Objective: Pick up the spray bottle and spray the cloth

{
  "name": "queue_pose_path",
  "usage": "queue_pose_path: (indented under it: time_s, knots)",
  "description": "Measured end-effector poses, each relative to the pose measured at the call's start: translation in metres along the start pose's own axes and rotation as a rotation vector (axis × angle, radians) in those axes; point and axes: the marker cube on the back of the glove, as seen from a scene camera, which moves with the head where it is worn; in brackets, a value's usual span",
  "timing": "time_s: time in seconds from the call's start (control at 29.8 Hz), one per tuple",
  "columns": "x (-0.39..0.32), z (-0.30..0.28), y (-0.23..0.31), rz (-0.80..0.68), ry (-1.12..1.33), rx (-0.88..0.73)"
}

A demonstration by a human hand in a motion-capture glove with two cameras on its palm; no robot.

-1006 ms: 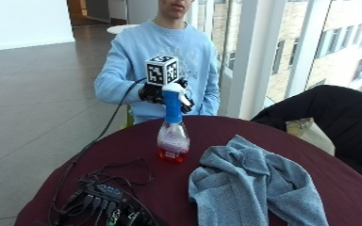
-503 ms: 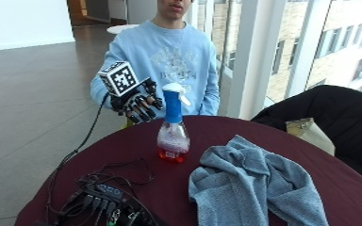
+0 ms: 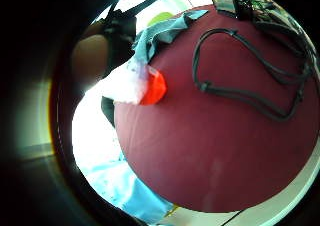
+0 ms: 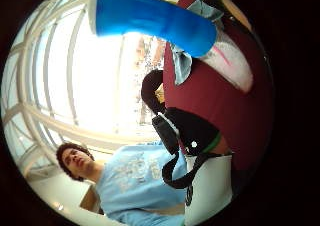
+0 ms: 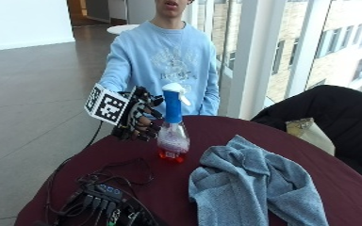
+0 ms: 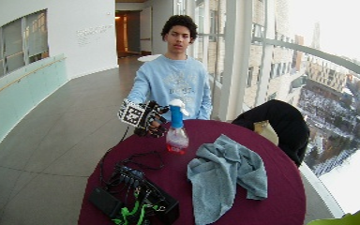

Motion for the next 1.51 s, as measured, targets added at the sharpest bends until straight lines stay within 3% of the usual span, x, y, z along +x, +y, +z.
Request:
queue_pose_path:
  time_s: [0.44, 0.81, 1.11, 1.51]
  knots:
    - [0.004, 0.036, -0.055, -0.045, -0.154, -0.059]
    - [-0.005, 0.056, -0.064, -0.072, -0.188, 0.12]
    - [-0.024, 0.048, -0.082, -0.014, -0.022, 0.156]
    - [-0.07, 0.024, -0.121, 0.092, 0.27, -0.007]
